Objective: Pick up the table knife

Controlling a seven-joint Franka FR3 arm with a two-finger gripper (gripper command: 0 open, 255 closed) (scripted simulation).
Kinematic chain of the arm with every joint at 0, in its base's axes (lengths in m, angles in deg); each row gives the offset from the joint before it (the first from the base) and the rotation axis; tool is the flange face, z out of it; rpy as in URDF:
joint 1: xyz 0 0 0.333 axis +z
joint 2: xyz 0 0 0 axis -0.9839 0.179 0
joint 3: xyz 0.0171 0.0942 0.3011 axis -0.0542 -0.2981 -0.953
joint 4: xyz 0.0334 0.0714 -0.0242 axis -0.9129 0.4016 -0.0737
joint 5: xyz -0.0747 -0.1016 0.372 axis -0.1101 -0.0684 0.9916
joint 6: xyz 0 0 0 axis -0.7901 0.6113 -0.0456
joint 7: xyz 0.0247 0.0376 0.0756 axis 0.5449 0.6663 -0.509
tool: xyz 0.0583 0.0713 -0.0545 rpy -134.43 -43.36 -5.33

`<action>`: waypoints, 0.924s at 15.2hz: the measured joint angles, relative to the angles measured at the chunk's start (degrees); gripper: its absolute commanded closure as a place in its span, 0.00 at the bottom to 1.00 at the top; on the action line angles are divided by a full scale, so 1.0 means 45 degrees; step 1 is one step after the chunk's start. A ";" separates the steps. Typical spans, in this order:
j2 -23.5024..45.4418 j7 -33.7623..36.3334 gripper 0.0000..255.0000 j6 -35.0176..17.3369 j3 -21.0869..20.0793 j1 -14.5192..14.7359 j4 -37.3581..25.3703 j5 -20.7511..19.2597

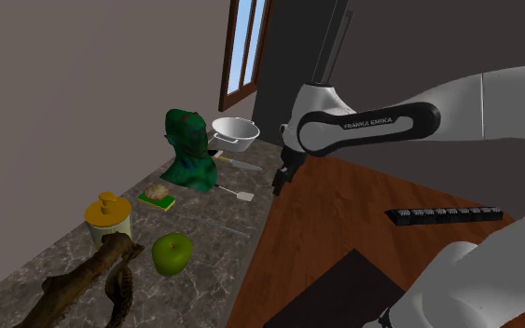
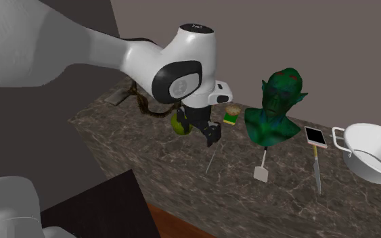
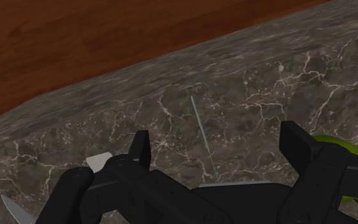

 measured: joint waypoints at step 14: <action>0.6854 -0.0552 0.00 -0.2874 -0.0301 0.0411 -0.3336 -0.0848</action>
